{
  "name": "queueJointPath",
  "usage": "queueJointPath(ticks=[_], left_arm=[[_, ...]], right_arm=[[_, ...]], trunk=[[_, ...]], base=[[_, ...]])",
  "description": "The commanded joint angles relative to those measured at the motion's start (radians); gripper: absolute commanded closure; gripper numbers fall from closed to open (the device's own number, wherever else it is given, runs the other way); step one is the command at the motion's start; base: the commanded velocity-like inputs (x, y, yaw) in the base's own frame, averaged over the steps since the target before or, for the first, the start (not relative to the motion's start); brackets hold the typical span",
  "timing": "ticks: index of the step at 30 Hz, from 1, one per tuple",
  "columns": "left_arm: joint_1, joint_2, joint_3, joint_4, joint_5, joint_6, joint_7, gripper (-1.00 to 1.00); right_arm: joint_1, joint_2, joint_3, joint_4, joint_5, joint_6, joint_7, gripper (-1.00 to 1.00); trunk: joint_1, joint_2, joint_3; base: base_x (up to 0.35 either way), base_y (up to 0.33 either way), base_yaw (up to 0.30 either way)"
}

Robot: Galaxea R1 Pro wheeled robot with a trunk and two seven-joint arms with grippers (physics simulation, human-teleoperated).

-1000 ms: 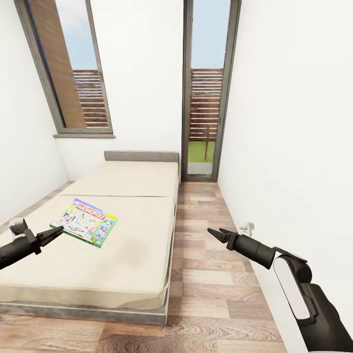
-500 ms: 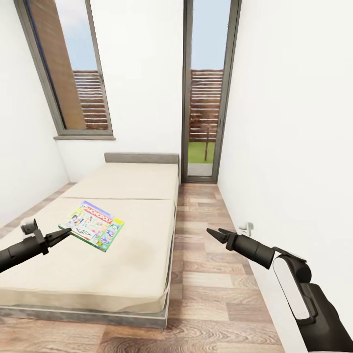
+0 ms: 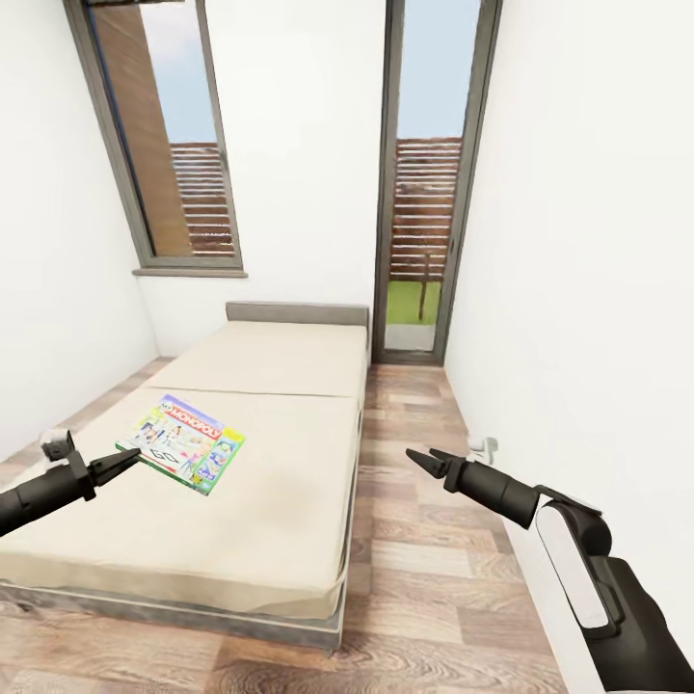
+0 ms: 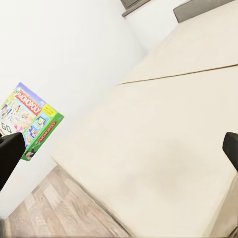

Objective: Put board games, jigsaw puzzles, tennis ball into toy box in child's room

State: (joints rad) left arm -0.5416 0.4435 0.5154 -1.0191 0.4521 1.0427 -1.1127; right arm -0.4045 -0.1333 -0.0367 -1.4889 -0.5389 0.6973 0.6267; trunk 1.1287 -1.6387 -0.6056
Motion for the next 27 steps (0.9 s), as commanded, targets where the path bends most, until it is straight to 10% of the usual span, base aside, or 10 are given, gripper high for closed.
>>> queueJointPath(ticks=[1, 27], left_arm=[[-0.001, 0.000, 0.001, 0.001, -0.001, 0.005, -0.004, 1.00], [-0.001, 0.000, 0.000, 0.001, -0.001, 0.005, -0.003, 1.00]], right_arm=[[0.000, 0.000, -0.001, -0.001, -0.004, 0.007, 0.001, -1.00], [0.000, 0.000, 0.002, -0.001, 0.007, 0.007, -0.001, -1.00]], trunk=[[-0.004, 0.007, 0.002], [-0.104, 0.189, 0.084]], base=[[0.000, 0.000, 0.284], [0.000, 0.000, 0.292]])
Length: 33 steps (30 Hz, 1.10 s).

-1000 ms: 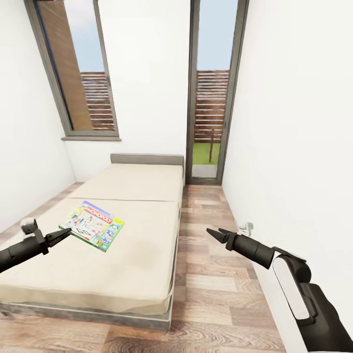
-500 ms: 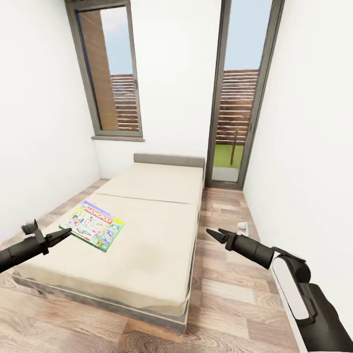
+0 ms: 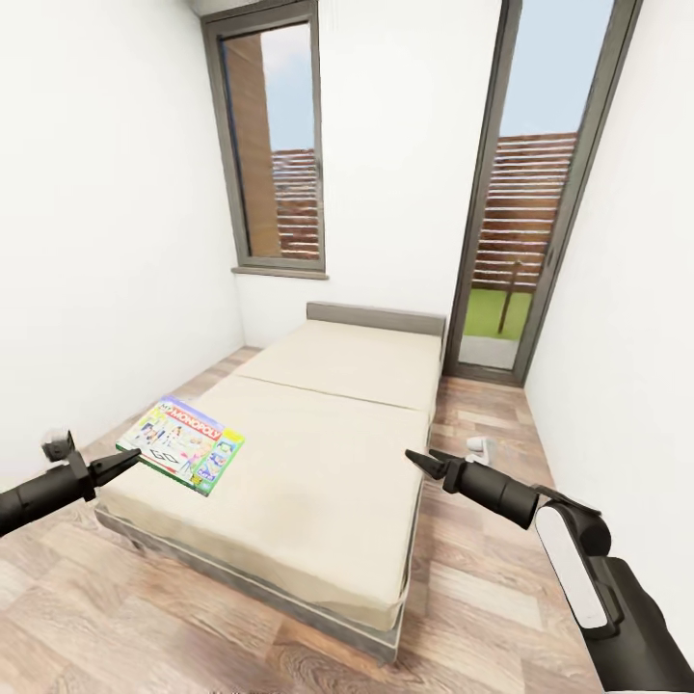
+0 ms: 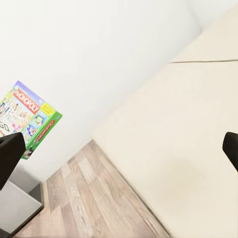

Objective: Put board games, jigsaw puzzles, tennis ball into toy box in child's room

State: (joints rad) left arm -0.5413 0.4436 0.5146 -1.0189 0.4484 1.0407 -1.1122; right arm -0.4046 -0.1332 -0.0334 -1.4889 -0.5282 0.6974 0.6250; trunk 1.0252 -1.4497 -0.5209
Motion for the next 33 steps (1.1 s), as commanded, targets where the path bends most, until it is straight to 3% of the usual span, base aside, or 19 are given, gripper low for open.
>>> queueJointPath(ticks=[1, 33], left_arm=[[-0.001, 0.000, 0.001, 0.000, 0.003, 0.006, -0.004, 1.00], [0.000, 0.000, 0.001, 0.002, 0.003, 0.006, -0.003, 1.00]], right_arm=[[0.000, 0.000, -0.001, -0.001, -0.004, 0.007, 0.001, -1.00], [0.000, 0.001, 0.000, -0.001, -0.003, 0.006, 0.001, -1.00]], trunk=[[-0.004, 0.007, 0.002], [-0.127, 0.231, 0.102]], base=[[0.000, 0.000, 0.293], [0.000, 0.000, 0.293]])
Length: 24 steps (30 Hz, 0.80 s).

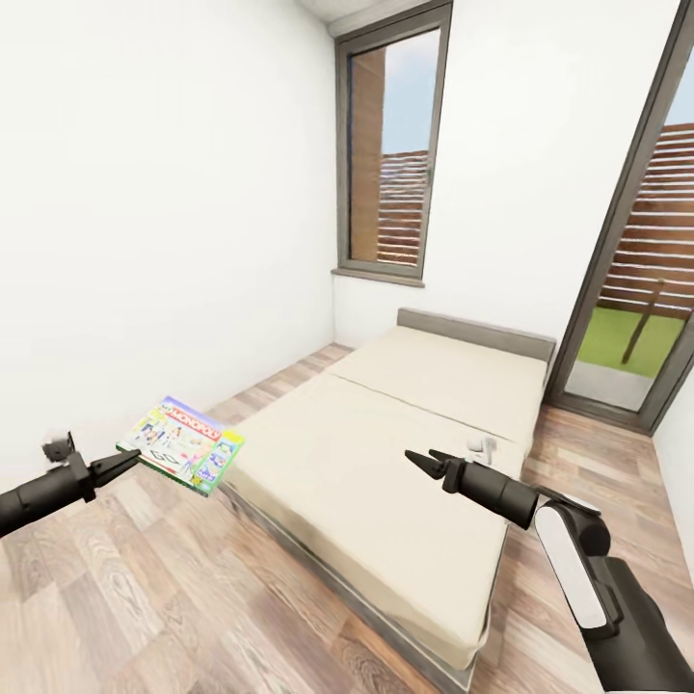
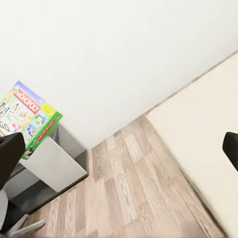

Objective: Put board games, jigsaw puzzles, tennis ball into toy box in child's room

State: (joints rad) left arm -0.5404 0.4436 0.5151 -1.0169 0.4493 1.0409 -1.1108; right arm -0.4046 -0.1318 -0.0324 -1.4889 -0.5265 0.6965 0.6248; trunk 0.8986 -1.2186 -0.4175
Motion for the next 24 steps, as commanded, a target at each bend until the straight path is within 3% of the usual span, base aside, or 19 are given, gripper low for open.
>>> queueJointPath(ticks=[1, 24], left_arm=[[-0.001, 0.000, 0.001, 0.000, 0.003, 0.006, -0.004, 1.00], [0.000, -0.001, 0.001, -0.008, 0.006, 0.006, -0.029, 1.00]], right_arm=[[0.000, 0.000, -0.001, -0.001, -0.004, 0.007, 0.001, -1.00], [0.000, 0.000, -0.001, 0.002, -0.004, 0.006, 0.000, -1.00]], trunk=[[-0.004, 0.007, 0.002], [-0.092, 0.168, 0.074]], base=[[0.000, 0.000, 0.293], [0.000, 0.000, 0.293]])
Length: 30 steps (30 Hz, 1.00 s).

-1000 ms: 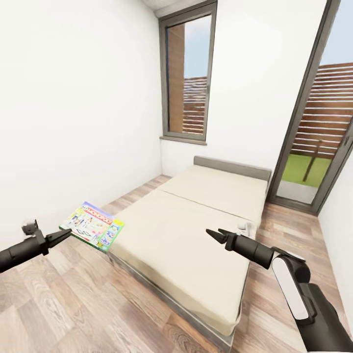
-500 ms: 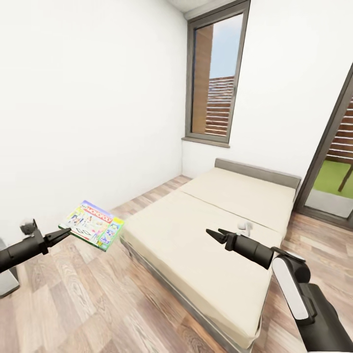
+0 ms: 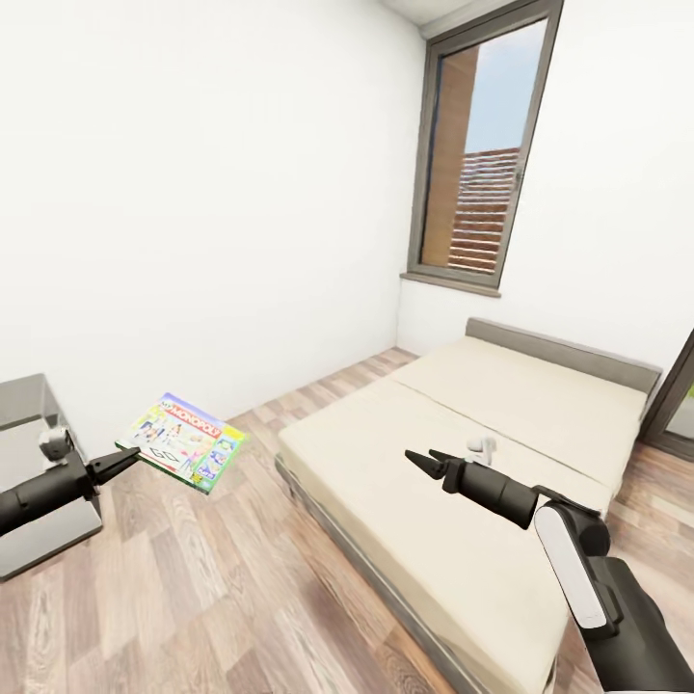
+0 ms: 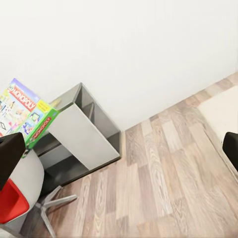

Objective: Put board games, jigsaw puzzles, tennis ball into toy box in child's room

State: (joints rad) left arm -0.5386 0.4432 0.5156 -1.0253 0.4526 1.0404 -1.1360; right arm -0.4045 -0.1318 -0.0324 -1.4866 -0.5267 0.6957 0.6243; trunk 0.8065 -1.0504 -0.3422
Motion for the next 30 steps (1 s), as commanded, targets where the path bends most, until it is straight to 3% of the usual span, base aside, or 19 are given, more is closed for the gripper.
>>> queueJointPath(ticks=[1, 30], left_arm=[[-0.001, 0.000, 0.000, 0.000, 0.003, 0.007, -0.004, 1.00], [0.000, 0.000, 0.000, -0.001, 0.003, 0.007, -0.006, 1.00]], right_arm=[[0.000, 0.000, -0.001, 0.000, -0.004, 0.007, 0.001, -1.00], [0.000, 0.000, -0.001, 0.000, -0.004, 0.005, 0.000, -1.00]], trunk=[[-0.004, 0.006, 0.002], [-0.115, 0.209, 0.087]], base=[[0.000, 0.000, 0.293], [0.000, 0.000, 0.293]])
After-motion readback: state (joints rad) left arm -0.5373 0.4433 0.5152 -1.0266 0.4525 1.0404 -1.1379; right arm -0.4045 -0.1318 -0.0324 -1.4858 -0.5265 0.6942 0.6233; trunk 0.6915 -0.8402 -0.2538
